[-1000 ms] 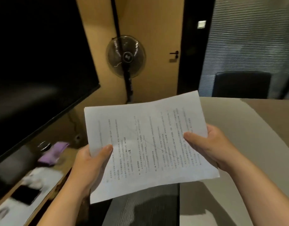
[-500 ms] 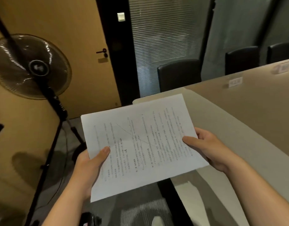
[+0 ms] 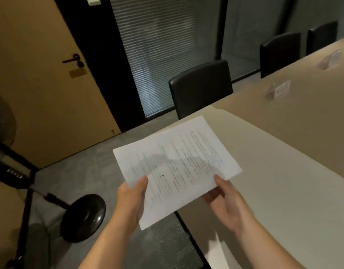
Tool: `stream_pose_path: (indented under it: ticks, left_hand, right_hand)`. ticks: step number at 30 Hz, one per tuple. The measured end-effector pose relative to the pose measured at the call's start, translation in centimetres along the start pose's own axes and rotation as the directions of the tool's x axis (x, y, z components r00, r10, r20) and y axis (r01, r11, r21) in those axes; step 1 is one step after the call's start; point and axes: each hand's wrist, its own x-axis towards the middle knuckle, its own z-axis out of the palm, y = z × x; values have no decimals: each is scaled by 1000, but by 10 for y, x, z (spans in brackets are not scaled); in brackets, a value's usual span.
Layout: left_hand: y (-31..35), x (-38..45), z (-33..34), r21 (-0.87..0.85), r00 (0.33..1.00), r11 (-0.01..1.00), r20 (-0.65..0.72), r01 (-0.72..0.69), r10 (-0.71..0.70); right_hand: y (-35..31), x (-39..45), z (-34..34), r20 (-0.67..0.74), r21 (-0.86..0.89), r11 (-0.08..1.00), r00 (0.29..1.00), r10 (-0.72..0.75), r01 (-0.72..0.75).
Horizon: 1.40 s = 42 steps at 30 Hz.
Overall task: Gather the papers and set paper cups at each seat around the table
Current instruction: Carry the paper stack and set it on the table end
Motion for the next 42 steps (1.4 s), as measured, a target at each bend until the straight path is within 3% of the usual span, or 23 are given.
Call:
stream_pose_path:
  ticks: [4,7,11,13,16,19,22,25,27,30,36,42]
  left_hand:
    - [-6,88,27,18,994,996,65,82,-83]
    - [-5,159,37,62,985,989,106,132,-138]
    - [14,255,31,320,959,937,195,138,-208]
    - [29,294,31,381,939,915,245,135,-240]
    - [39,356,33,448,933,877,210,175,-293]
    - [32,409,32,617,920,771,191,159,-342]
    - [18,437,30,763,937,639,149,94,-316]
    - [10,446,28,860,945,508,135,36,-296]
    - [11,451,26,890,952,456,143,-4,-271]
    - [21,456,21,930,955,354,186,-96,-231]
    - [30,465,14,956,929,185,271,-229,-253]
    - [33,467,2,960,895,64,277,-272,-349]
  right_hand:
    - [26,71,32,-207,-396,918,975,-81,-7]
    - [25,134,61,-300,-511,858,925,-231,48]
    - [10,210,83,-342,-651,759,892,-296,2]
    - [2,240,85,-364,-676,734,893,-265,-58]
    - [-7,275,80,-379,-700,700,905,-195,-142]
    - [-8,300,69,-414,-667,720,899,-144,-192]
    - [5,321,56,-511,-600,763,849,-134,-241]
    - [25,336,43,-635,-587,760,742,-216,-281]
    - [29,340,53,-660,-640,690,701,-268,-338]
    - [36,345,68,-649,-702,587,700,-297,-402]
    - [56,344,73,-697,-656,656,631,-340,-372]
    - [67,333,76,-660,-692,627,665,-350,-357]
